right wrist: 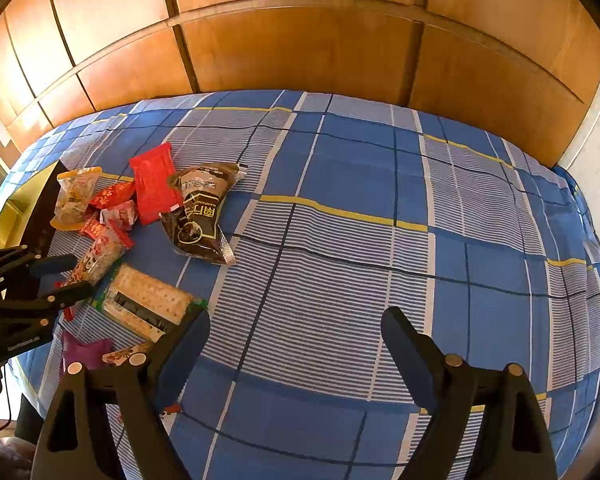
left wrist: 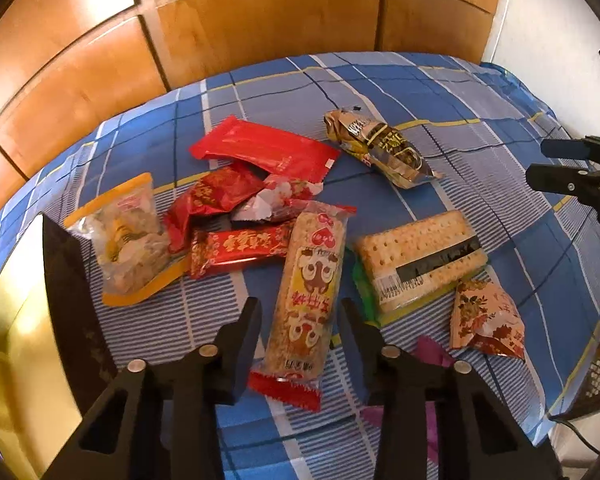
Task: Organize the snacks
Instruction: 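Reach the left gripper to the long white-red wafer roll and grasp it, then carry the wafer roll with the left gripper into the gold tray and release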
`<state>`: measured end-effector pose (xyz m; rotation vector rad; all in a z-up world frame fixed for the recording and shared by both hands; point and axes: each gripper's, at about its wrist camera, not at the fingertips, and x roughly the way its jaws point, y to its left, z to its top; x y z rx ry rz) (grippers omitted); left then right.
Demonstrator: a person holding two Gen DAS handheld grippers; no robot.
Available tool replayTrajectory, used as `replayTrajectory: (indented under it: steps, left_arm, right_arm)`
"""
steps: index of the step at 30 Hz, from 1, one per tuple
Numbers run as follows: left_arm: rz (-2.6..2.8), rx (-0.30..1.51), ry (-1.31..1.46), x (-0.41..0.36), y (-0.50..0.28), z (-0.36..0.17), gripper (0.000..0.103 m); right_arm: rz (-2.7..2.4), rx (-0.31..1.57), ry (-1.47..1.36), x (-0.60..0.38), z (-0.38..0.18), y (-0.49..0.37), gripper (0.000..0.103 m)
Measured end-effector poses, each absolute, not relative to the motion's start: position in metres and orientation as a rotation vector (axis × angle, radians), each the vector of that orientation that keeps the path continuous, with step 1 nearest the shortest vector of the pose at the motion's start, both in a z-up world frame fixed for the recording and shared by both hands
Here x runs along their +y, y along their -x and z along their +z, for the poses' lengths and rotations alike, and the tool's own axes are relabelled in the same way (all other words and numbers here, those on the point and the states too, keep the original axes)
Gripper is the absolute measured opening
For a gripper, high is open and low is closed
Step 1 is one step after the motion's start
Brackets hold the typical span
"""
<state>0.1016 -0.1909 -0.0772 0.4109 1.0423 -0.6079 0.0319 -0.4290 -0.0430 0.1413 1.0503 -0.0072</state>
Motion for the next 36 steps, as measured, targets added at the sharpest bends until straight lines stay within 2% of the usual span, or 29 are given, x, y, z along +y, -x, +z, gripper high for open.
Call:
replayTrajectory:
  steps: [3,5,8,17,21,30,36]
  left_arm:
    - [-0.601,1.095,-0.382,-0.191,-0.105,-0.092,0.030]
    - [-0.593,1.062,-0.346,-0.187,-0.101,-0.093,0.030]
    - [-0.549,1.045,-0.311,-0.180,-0.094,-0.089,0.029]
    - [-0.516,0.982,-0.224,-0.151,-0.068,-0.068,0.029]
    - [-0.512,0.959,-0.192,-0.136,-0.059,-0.054,0.029]
    - [-0.449,0.930,-0.093,-0.079,-0.047,-0.024,0.029]
    - [-0.260,0.886,-0.061,-0.035,-0.046,-0.008,0.029]
  right_arm:
    - [-0.010,1.054,-0.131,-0.428,-0.043,-0.032,0.072]
    - [-0.006,1.061,-0.125,-0.427,-0.044,-0.033,0.056]
    - [0.032,1.068,-0.108,-0.421,-0.045,-0.032,0.046]
    - [0.504,1.046,-0.061,-0.357,-0.035,-0.016,0.046]
    - [0.639,1.065,0.047,-0.315,-0.040,-0.004,0.054]
    - [0.651,1.082,0.367,-0.250,-0.074,0.001,0.057]
    - [0.612,1.053,0.378,-0.245,-0.084,-0.001,0.057]
